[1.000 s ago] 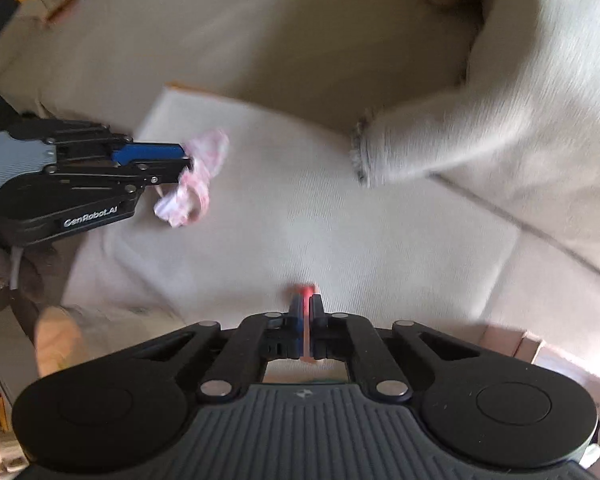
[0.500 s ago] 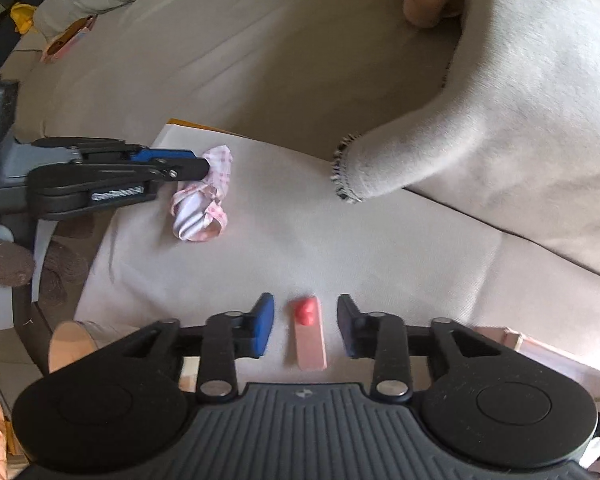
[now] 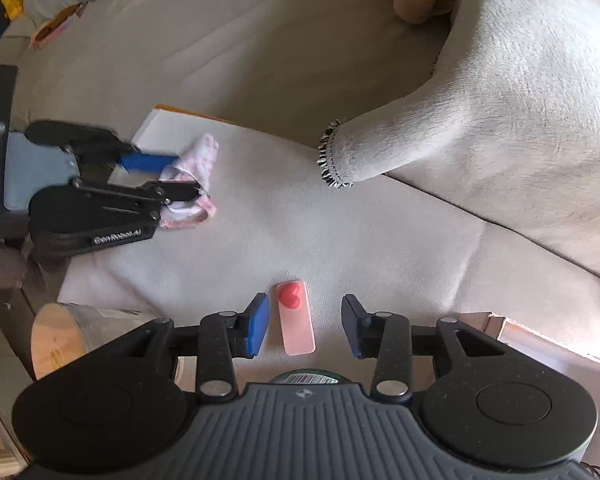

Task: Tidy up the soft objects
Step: 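Grasp the pink-white cloth with the left tool while the right tool grasps the pink hair clip, then carry the cloth and clip over the pink box and open both tools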

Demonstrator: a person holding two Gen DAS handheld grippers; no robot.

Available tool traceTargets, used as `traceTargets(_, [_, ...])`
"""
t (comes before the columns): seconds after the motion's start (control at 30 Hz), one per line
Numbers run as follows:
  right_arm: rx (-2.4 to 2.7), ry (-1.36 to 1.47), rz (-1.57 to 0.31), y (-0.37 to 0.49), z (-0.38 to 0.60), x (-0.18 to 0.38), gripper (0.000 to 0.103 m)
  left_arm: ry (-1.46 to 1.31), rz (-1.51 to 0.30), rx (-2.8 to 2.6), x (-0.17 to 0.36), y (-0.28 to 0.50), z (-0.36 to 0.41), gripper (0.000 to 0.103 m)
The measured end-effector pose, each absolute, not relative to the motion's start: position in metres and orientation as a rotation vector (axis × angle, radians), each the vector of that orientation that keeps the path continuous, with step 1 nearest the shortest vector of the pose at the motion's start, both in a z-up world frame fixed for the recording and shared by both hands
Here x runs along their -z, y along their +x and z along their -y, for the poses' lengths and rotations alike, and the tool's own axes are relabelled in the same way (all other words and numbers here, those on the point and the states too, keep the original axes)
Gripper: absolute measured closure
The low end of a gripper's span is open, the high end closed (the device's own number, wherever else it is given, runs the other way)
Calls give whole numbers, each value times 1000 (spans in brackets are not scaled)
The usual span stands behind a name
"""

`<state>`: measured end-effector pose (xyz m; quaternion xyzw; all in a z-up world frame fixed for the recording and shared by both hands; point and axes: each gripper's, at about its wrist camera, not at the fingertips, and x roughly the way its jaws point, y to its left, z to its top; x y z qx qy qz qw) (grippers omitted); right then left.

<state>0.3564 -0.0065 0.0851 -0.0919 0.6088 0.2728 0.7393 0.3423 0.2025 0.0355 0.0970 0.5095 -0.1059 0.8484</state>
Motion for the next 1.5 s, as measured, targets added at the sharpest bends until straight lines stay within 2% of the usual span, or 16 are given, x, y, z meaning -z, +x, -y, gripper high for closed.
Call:
traceTargets(0.27, [-584,-181,-1333,359,-6,-80,60,-83,-1087,357,-38,354,-217,46])
traceTargets(0.43, [-562,-196,-1332,358,-6,-87,54,18,-1064,366,-39,350,-196,47])
traceTargets(0.5, [-550,-199,-1342,359,-8,-88,53,65,-1048,350,-38,347,-193,60])
traceTargets(0.53, [-542,-200,-1353,360,-11,-86,53,71,-1042,336,-37,345,-196,86])
traceTargets(0.57, [-532,-204,-1366,361,-13,-85,53,49,-1049,333,-37,342,-201,93])
traceTargets(0.67, [-511,-225,-1398,362,-24,-76,53,-74,-1036,359,-36,332,-228,92])
traceTargets(0.87, [-468,-280,-1491,363,-48,-51,55,-140,-969,336,-44,292,-267,92])
traceTargets(0.9, [-450,-298,-1496,363,-53,-47,58,-154,-955,335,-47,284,-274,92])
traceTargets(1.03, [-428,-374,-1488,357,-66,-38,84,-197,-910,331,-59,257,-292,92])
traceTargets(1.1, [-455,-390,-1466,350,-71,-42,84,-196,-893,317,-67,248,-296,92])
traceTargets(1.27, [-514,-360,-1341,325,-68,-87,84,-203,-810,245,-106,226,-302,92])
traceTargets(1.5, [-605,-248,-1062,266,-6,-205,84,-119,-659,206,-191,185,-263,92])
